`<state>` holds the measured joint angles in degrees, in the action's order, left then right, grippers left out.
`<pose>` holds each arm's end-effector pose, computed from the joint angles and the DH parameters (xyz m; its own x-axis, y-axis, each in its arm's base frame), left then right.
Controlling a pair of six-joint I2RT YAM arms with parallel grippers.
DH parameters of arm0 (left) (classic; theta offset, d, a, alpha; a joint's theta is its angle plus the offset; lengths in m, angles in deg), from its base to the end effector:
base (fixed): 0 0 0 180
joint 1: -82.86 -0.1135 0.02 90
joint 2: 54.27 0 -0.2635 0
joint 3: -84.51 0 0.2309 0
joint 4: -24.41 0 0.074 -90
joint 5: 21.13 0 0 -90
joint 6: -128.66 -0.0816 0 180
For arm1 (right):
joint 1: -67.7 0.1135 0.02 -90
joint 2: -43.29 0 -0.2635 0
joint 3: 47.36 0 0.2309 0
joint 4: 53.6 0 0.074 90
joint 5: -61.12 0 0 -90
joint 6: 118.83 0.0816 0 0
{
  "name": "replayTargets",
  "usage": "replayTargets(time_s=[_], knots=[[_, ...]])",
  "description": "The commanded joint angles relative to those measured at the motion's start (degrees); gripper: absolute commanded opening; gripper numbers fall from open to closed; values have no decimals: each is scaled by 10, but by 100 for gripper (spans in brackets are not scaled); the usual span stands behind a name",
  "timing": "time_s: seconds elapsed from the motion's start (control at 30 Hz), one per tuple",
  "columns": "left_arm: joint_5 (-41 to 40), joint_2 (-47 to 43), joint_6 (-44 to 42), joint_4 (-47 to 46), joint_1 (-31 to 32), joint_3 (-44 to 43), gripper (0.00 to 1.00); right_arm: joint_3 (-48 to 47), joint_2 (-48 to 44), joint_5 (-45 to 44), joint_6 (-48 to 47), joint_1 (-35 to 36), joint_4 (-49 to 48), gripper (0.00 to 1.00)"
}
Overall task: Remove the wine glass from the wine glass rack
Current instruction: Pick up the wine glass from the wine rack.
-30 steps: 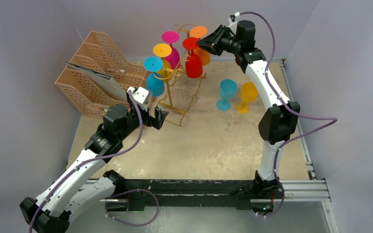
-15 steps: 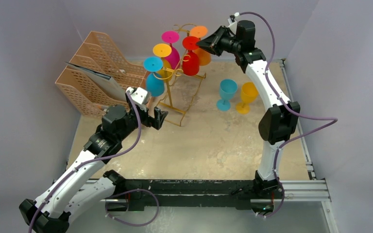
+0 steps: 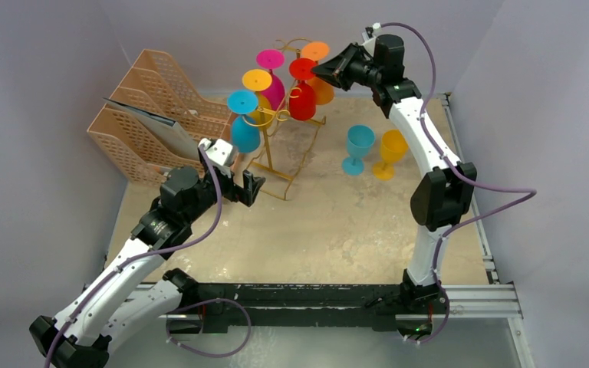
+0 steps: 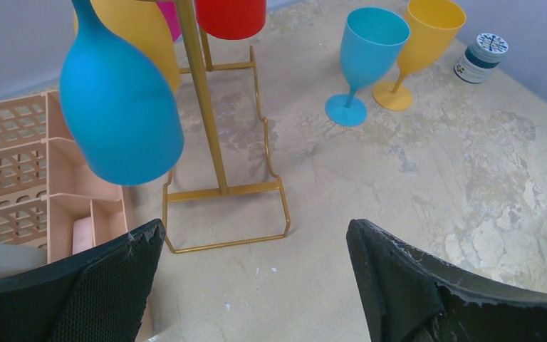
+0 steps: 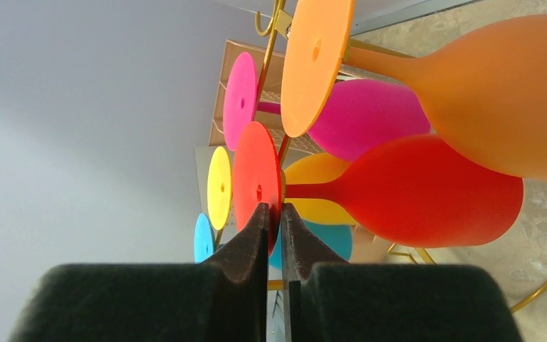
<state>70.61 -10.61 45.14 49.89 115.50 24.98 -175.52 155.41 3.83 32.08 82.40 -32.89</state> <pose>0.1712 -0.1126 0.3326 -0.2034 -0.0037 -0.9791 0.5448 0.8304 -0.1163 0.4563 0.1653 0.4098 -0.6801 0.5817 -0.4461 -0.2883 0.3473 0.8923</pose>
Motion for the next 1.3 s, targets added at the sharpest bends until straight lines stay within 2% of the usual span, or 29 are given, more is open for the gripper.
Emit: replayTargets(time_s=[0.0,0.5,0.73,0.83,0.97,1.27], knots=[[12,5,5,-11,-3,-25,98,2,-33,15,10,3,-37,1],[15,10,8,-15,-2,-26,98,25,-57,14,25,3,-50,0],[20,14,10,-15,-2,-26,98,25,-61,12,28,3,-49,7],[19,11,11,-11,-3,-25,98,29,-66,6,27,3,-47,16],[18,3,14,-8,-3,-23,98,31,-72,0,18,3,-33,20],[19,-5,20,-2,-3,-21,98,39,-82,-12,14,3,-29,9]])
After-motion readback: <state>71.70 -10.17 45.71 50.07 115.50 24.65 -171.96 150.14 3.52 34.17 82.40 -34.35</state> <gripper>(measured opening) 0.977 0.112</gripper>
